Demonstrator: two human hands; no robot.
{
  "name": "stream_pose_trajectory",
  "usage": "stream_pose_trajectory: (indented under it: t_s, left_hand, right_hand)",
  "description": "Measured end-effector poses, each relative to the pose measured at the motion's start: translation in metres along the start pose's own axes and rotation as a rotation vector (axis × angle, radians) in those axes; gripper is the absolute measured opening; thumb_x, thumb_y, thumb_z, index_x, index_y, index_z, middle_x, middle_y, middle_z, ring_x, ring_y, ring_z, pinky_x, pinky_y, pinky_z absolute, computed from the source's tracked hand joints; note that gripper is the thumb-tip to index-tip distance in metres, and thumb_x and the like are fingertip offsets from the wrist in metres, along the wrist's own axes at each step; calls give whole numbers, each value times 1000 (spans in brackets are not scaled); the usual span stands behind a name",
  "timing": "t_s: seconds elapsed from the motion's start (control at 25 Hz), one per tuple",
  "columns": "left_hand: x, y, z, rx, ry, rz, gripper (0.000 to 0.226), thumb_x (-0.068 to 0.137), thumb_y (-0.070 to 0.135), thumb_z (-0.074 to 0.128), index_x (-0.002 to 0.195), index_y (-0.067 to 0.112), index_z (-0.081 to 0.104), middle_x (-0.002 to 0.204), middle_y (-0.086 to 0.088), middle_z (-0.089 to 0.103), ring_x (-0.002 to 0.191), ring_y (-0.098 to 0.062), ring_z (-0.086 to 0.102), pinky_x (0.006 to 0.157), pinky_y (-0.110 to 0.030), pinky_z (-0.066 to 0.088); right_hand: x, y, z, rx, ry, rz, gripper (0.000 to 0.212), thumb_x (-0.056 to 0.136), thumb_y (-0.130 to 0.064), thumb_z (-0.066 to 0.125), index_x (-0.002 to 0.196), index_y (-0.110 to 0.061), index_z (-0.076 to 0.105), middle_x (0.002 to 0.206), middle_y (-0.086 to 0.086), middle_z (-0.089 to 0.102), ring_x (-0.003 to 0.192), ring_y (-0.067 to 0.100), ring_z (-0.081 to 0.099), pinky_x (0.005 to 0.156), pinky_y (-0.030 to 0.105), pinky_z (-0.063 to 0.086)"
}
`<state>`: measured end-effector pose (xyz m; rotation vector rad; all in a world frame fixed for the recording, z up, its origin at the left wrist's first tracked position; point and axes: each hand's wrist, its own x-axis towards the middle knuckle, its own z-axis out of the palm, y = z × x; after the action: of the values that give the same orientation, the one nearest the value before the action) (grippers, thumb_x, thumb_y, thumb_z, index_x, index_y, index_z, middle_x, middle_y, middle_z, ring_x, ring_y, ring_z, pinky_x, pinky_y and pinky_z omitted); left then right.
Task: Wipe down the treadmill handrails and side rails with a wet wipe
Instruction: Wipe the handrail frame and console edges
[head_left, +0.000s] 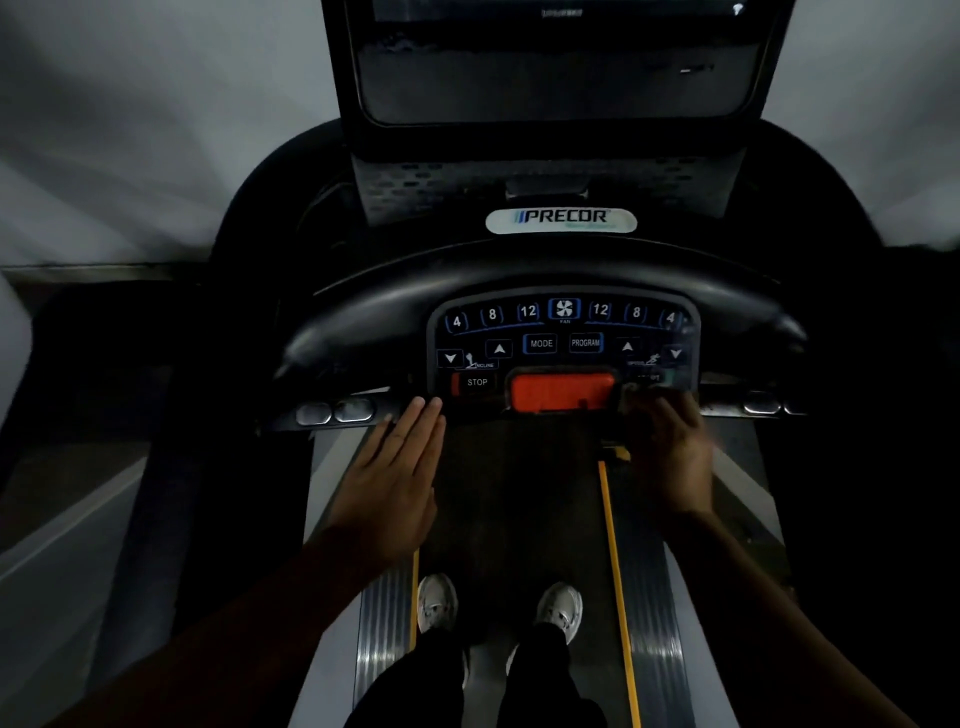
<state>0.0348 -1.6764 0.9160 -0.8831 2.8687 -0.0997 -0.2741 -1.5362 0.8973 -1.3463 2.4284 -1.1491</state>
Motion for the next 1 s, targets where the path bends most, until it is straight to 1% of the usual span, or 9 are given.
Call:
stream_pose_trajectory:
  t_s: [0.08,0.2,0.28,0.44,0.64,0.8,0.84,0.92,1.0]
  left_hand:
    - [2,-1,0,2,-4,9,83,92,35,54,160,-1,23,171,-19,7,159,-33,5,126,-53,17]
    - [4,1,-3,-4,11,22,84,91,35,54,160,-1,22,171,-19,4,159,-32,3,127,-52,17]
    - [4,4,-4,-7,16,34,84,91,34,56,160,-1,23,171,-19,5,159,-32,4,126,-51,20]
    - [2,7,0,-26,7,42,86,89,32,60,160,-1,23,171,-18,5,159,-32,4,125,-52,21]
    - [-1,4,7,-7,21,82,81,91,32,47,159,-2,21,171,-19,4,159,-33,5,124,-53,23]
    - [-1,1,6,-17,-22,69,83,91,33,53,160,-1,20,171,-18,2,159,-32,3,123,-54,27]
    - [-2,-1,5,-18,-24,61,84,90,33,57,159,-1,23,171,-18,4,159,-32,5,123,-53,27]
    - [-5,-9,5,-24,-26,28,87,86,32,62,158,-1,28,171,-17,9,159,-32,9,123,-52,27]
    - [-11,-20,8,-32,-42,-15,88,85,34,61,159,0,27,171,-17,10,158,-32,11,124,-51,26]
  right_hand:
    - [2,4,-4,-25,27,5,29,90,-6,68,118,-7,72,118,6,59,103,5,55,88,16,47]
    - [8,24,-19,-96,171,84,29,85,4,71,112,-7,73,111,11,62,99,21,63,84,24,51]
    - [5,21,-16,-87,218,144,24,85,5,72,107,-5,73,109,14,62,96,27,64,81,19,46]
    - [-14,-2,14,-38,85,118,21,92,-6,67,113,-4,70,116,12,60,100,22,61,82,27,47]
    - [-33,-15,20,41,15,96,26,90,-12,68,116,-11,69,115,-1,58,100,11,59,84,11,44]
    - [-16,-15,16,62,74,159,29,91,-5,67,119,-14,69,117,4,59,103,18,61,84,28,51]
    - [-9,-8,11,38,99,206,29,93,-9,63,121,-15,68,117,8,59,104,18,59,85,27,50]
    - [-3,0,8,-101,101,176,36,92,-26,51,122,-12,67,114,11,60,103,3,46,86,10,36]
    - [-6,-15,13,-121,104,131,42,88,-30,50,117,-6,68,111,14,61,101,6,46,83,-2,28]
